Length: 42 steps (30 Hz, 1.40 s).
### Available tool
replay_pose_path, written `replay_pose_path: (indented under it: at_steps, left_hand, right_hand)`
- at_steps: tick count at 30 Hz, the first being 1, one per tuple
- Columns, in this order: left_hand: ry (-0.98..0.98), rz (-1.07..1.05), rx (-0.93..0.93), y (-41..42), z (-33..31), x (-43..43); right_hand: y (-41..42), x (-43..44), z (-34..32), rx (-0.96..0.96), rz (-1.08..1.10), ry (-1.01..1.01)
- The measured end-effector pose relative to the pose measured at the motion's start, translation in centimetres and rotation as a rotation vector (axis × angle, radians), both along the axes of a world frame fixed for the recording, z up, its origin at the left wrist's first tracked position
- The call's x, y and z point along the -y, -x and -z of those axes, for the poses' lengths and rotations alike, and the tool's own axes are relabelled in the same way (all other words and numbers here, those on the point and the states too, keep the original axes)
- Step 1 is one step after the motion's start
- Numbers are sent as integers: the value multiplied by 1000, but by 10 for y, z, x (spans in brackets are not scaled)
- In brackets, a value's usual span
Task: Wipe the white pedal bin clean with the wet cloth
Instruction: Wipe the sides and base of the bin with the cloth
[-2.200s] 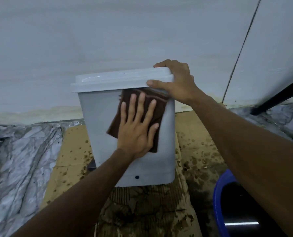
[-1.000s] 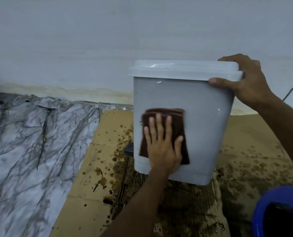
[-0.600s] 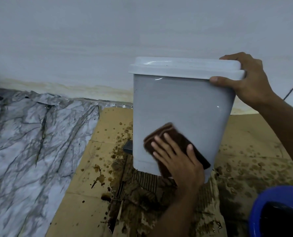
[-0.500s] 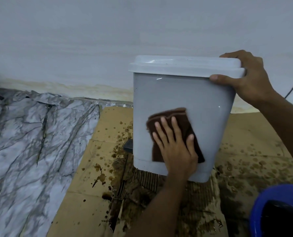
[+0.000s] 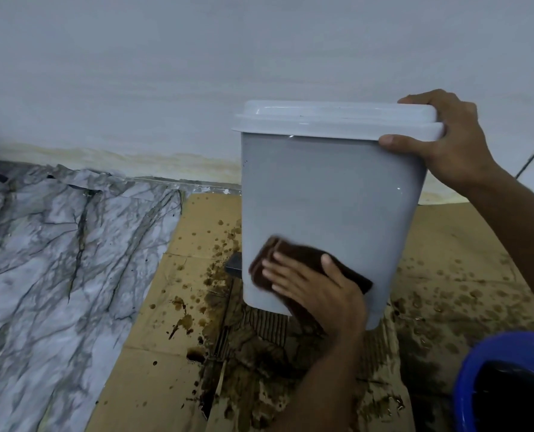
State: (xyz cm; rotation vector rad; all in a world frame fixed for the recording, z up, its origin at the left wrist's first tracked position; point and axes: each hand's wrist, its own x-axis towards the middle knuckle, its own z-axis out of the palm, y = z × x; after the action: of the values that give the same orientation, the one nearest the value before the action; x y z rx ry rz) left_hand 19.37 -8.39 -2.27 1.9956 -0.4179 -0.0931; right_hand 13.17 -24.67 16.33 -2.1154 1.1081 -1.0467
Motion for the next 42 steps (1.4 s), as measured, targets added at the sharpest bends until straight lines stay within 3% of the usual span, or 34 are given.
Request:
replay_pose_path:
  at_steps: [8, 12, 17, 20, 26, 30, 34, 37, 39, 42]
  left_hand:
    - [-161, 705, 1103, -151, -29, -11]
    - [-260, 807, 1368, -181, -2, -35]
    - [-319, 1172, 1715, -175, 60, -69]
    - [-299, 1222, 1745, -185, 47, -60]
    - [-178, 850, 1381, -181, -42, -6]
    - [-157, 762, 1249, -145, -26, -8]
    - [-235, 1033, 1417, -121, 25, -36]
    - [-299, 1132, 1590, -152, 38, -53]
    - [-305, 1070, 1590, -183, 28, -55]
    - [-261, 840, 1413, -204, -6, -41]
  right_hand:
    - [-2, 0, -1, 12, -8, 7]
    - [-2, -2, 0, 11, 3, 26]
    - [-1, -1, 2, 23, 4, 34]
    - [-1, 1, 3, 28, 7, 10]
    - [-4, 3, 1, 31, 17, -23]
    - [-3, 1, 2, 40, 22, -14]
    - [-1, 1, 5, 45, 12, -6]
    - [1, 2, 4, 53, -1, 14]
    - [-2, 1, 4, 53, -3, 14]
    - [-3, 2, 5, 51, 4, 34]
